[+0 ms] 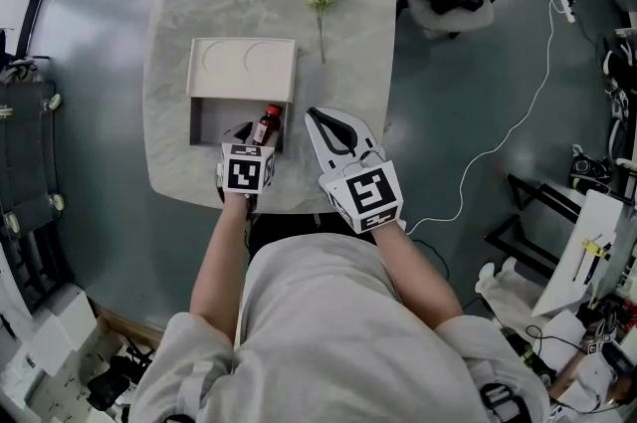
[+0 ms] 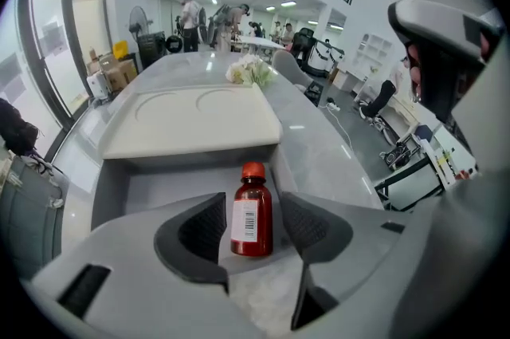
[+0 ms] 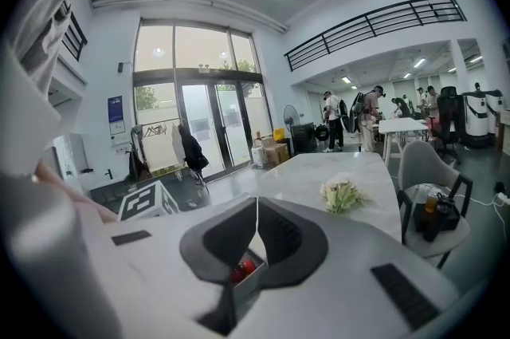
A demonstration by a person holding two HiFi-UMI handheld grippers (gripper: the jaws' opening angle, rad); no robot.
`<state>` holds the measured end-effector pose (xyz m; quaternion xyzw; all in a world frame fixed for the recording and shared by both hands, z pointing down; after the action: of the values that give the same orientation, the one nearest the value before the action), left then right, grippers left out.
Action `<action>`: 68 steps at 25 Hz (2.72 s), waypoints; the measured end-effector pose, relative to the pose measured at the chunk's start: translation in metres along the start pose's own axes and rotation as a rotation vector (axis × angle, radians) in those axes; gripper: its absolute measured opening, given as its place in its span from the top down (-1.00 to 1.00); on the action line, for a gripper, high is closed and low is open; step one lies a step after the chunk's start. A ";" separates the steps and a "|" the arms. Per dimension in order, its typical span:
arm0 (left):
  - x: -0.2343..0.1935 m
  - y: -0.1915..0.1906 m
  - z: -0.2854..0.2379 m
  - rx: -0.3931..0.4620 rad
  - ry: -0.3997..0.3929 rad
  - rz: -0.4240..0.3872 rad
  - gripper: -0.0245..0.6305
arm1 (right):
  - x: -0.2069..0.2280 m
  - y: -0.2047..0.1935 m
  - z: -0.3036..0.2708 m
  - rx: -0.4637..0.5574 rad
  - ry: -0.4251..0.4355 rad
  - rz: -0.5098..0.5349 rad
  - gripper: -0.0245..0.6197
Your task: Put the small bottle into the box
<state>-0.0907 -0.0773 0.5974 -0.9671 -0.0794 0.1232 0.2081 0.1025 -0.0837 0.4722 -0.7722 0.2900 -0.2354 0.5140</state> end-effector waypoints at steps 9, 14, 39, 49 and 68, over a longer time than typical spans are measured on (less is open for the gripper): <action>0.004 0.010 0.080 0.271 0.037 0.065 0.33 | -0.021 0.017 -0.006 0.027 0.057 0.039 0.84; 0.009 0.013 0.122 0.458 0.066 0.099 0.75 | -0.033 0.027 -0.012 0.044 0.097 0.074 0.84; 0.036 0.066 0.262 0.995 0.088 0.084 0.85 | -0.026 0.134 0.032 0.314 0.032 0.226 0.84; 0.053 0.082 0.287 1.104 0.073 0.031 0.85 | -0.020 0.167 0.060 0.421 -0.042 0.257 0.84; 0.058 0.081 0.292 1.135 0.050 -0.007 0.85 | -0.019 0.171 0.075 0.447 -0.112 0.283 0.84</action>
<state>-0.1056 -0.0262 0.2939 -0.7059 0.0011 0.1231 0.6976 0.1036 -0.0730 0.2850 -0.6031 0.3069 -0.1763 0.7149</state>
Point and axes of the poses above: the fingertips, and each gripper's own axes: z backward along the fingers, x to its right, y out of its top, the point moved 10 cm from there along z, backward along the fingers, and after that the axes turned 9 degrees about z, right-handed, at the moved point
